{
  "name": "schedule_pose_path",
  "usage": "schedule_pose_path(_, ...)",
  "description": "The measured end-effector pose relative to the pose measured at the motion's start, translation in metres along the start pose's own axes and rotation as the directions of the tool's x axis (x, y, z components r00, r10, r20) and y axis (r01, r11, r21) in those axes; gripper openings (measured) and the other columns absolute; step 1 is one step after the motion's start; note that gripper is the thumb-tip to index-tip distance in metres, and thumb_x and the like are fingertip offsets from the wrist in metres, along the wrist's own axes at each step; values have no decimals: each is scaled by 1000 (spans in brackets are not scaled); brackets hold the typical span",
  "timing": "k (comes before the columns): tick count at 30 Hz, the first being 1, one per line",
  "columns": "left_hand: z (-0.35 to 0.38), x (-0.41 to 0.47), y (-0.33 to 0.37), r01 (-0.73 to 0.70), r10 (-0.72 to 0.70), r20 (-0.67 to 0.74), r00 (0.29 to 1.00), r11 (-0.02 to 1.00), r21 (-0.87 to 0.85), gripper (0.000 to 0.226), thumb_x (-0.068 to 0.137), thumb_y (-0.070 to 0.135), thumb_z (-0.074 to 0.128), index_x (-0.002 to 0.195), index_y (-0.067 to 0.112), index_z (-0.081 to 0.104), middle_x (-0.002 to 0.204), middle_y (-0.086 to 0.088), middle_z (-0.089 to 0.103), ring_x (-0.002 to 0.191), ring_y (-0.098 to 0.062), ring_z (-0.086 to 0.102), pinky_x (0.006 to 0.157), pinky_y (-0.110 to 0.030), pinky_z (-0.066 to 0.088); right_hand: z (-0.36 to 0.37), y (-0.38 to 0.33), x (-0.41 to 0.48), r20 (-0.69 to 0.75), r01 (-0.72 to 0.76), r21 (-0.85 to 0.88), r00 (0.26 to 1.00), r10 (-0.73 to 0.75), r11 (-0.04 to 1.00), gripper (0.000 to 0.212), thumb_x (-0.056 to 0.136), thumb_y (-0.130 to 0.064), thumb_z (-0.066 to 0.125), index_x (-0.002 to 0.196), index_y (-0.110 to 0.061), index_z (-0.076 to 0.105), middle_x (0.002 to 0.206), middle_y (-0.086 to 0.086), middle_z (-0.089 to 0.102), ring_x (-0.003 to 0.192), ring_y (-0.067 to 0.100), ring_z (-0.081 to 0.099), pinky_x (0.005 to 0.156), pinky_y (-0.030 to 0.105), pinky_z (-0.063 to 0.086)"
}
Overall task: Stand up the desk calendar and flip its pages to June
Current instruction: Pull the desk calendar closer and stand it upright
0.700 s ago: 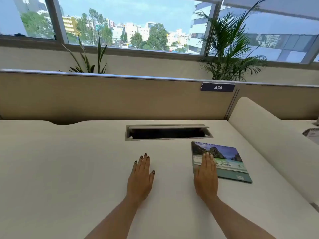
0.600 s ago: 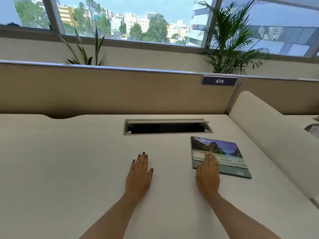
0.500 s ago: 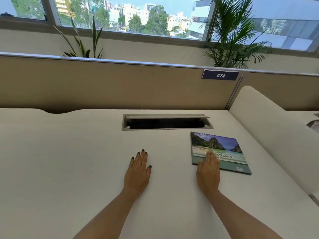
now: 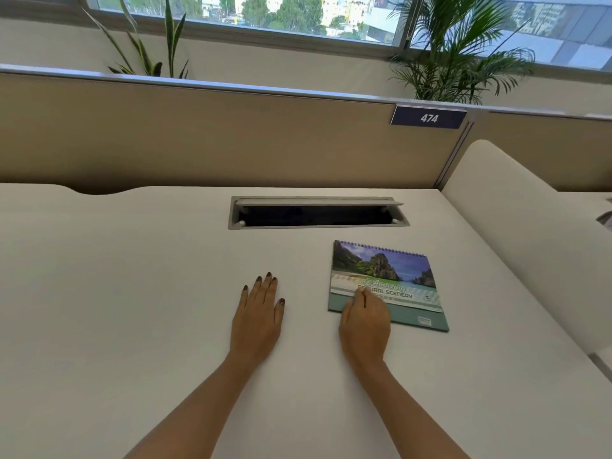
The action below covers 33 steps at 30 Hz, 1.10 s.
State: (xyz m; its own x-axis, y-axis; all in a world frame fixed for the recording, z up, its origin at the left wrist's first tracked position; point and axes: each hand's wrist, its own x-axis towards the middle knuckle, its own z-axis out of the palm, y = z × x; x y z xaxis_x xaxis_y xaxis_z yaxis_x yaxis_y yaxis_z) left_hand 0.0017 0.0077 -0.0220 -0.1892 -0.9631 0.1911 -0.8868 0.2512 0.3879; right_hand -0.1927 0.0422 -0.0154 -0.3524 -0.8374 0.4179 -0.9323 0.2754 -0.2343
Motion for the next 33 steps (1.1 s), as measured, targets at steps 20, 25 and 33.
schedule_pose_path(20, -29, -21, 12, 336, -330, 103, 938, 801, -495, 47, 101, 31, 20, 145, 21, 32, 151, -5, 38, 142, -22, 25, 119, -33, 1, -53, 4, 12, 322, -558, 260, 820, 474, 788, 44, 89, -13, 51, 130, 3, 48, 126, 25, 52, 115, 39, 46, 96, 42, 39)
schedule_pose_path(25, -46, -12, 37, 430, -451, 151, 880, 620, -656, 44, 100, 32, 23, 138, 18, 42, 136, -8, 53, 128, -27, 42, 115, -43, 20, -58, 1, 26, 424, -623, 371, 773, 472, 688, 26, 89, -15, 48, 85, 3, 66, 87, 19, 68, 73, 31, 60, 58, 29, 47)
schedule_pose_path(33, -74, -4, 16, 563, -638, 305, 707, 247, -789, 50, 94, 52, 25, 124, 22, 53, 124, -6, 61, 105, -27, 59, 99, -44, 43, -70, -18, 24, 538, -732, 523, 680, 498, 436, 24, 89, -17, 46, 71, -6, 57, 73, 10, 62, 58, 20, 55, 49, 26, 38)
